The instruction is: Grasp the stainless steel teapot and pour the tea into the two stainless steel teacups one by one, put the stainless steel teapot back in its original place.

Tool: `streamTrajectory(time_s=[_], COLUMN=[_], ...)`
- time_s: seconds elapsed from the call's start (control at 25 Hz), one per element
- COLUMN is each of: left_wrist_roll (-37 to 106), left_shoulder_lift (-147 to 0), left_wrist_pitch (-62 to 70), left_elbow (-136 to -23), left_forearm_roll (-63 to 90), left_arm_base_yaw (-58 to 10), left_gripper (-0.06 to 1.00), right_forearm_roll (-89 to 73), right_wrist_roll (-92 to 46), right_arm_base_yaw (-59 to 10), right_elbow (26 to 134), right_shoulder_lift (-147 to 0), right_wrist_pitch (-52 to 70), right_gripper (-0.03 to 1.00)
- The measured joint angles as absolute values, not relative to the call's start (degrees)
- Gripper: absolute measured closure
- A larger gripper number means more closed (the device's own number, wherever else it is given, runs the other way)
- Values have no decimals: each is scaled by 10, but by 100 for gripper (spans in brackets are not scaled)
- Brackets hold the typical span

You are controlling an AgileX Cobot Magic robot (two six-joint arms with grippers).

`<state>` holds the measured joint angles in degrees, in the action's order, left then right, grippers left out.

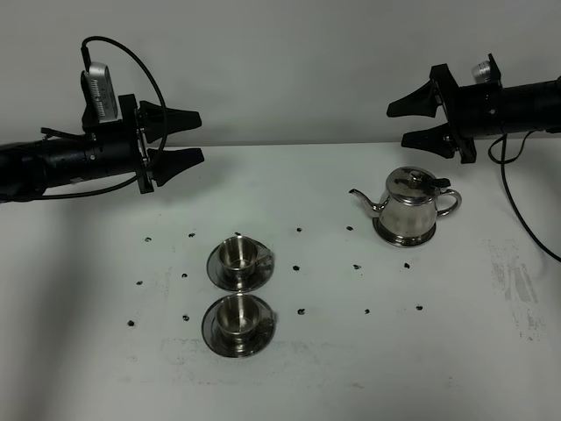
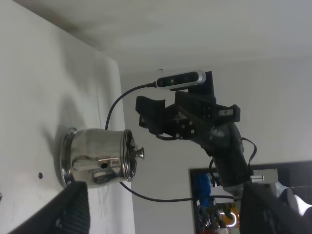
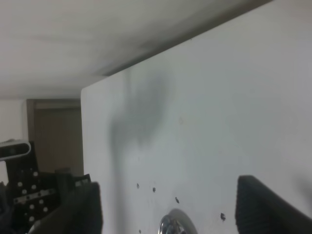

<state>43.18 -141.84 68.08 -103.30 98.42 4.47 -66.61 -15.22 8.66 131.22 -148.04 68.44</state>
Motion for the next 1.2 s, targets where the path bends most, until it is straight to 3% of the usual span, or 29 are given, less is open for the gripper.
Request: streamTrajectory(time_s=[0.32, 0.64, 0.92, 1.2], left_wrist_roll=[460, 608, 665, 539], left_shoulder_lift=[-1418, -1394, -1296, -1196], left_wrist_pitch=[681, 638, 518, 516], left_elbow=[-1033, -1033, -1033, -1033], left_forearm_roll=[982, 897, 686, 375], left_arm_base_yaw=[45, 45, 37, 5], left_gripper=[29, 35, 40, 41], right_forearm_roll=[-658, -648, -461, -300], right_wrist_roll=[-167, -324, -339, -303], right_arm_base_yaw=[87, 87, 81, 56], right_elbow=[1312, 1361, 1493, 1490], right_shoulder_lift=[-1480, -1481, -1470, -1376], right_wrist_pitch=[678, 671, 681, 698], right_gripper=[40, 43, 45, 45])
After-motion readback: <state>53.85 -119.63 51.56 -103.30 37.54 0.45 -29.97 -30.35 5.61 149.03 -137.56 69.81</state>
